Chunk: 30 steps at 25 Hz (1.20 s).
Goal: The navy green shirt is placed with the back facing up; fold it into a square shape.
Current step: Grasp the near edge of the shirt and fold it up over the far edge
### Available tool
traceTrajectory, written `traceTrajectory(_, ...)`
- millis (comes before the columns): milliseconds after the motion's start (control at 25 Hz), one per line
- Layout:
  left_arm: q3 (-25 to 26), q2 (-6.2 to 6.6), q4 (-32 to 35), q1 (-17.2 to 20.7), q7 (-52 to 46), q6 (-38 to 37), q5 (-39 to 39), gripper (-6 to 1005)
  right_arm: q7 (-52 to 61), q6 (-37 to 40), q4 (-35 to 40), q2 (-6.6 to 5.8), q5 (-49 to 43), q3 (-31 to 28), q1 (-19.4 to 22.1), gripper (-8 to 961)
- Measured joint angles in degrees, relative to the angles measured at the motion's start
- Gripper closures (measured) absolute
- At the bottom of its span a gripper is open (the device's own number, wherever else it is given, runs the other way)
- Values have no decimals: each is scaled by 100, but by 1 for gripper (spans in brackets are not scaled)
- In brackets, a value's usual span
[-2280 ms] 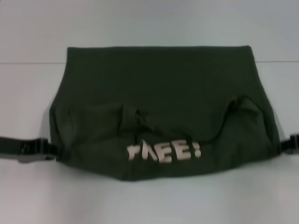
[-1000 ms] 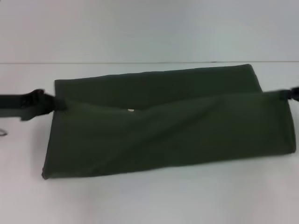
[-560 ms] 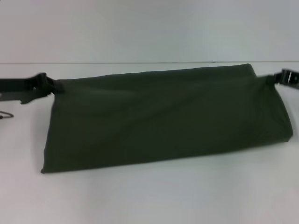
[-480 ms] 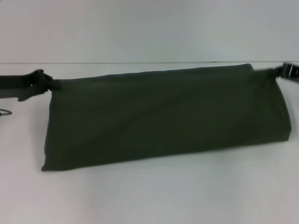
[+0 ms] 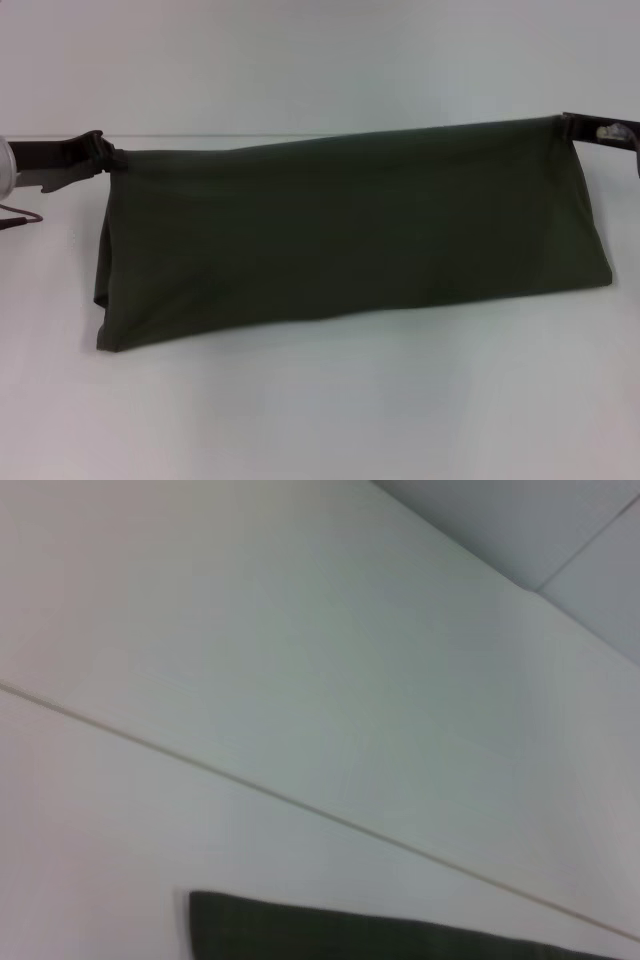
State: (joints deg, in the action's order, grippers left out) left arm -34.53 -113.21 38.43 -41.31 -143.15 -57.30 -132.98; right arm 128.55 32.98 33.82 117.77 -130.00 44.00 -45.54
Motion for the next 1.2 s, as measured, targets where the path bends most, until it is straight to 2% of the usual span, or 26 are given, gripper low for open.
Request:
traceTrajectory(280,-12,-29,15,-58,-11,225,3,955,1,-295,-38,30,-4,75,-167,810)
traceTrajectory(440,-8,-42,0,-91,-11,320,13,952,2,-340,-51,6,-8,91,-234,805)
traceTrajectory(720,-9,-137,-4,-150,43,464,0,945,14,-565,-219,-40,-16,221,-331,796)
traceTrajectory(840,-58,-133,-114,-231,73,543,-3,942,36,-621,-248,-64,-24,250,-335,792)
traceTrajectory(960,-196,-94,-284,-291,78,739,-18,940,33,-711,-272,-98,-222,260,-344,788)
traceTrajectory(1120,-210,-125,-275,-237,68,829,3,936,71,-841,-342,-204,-377,242,-358,783)
traceTrajectory(1200,-186,-164,-109,-101,36,685,97,834,104,-731,-281,-275,-366,216,-338,738)
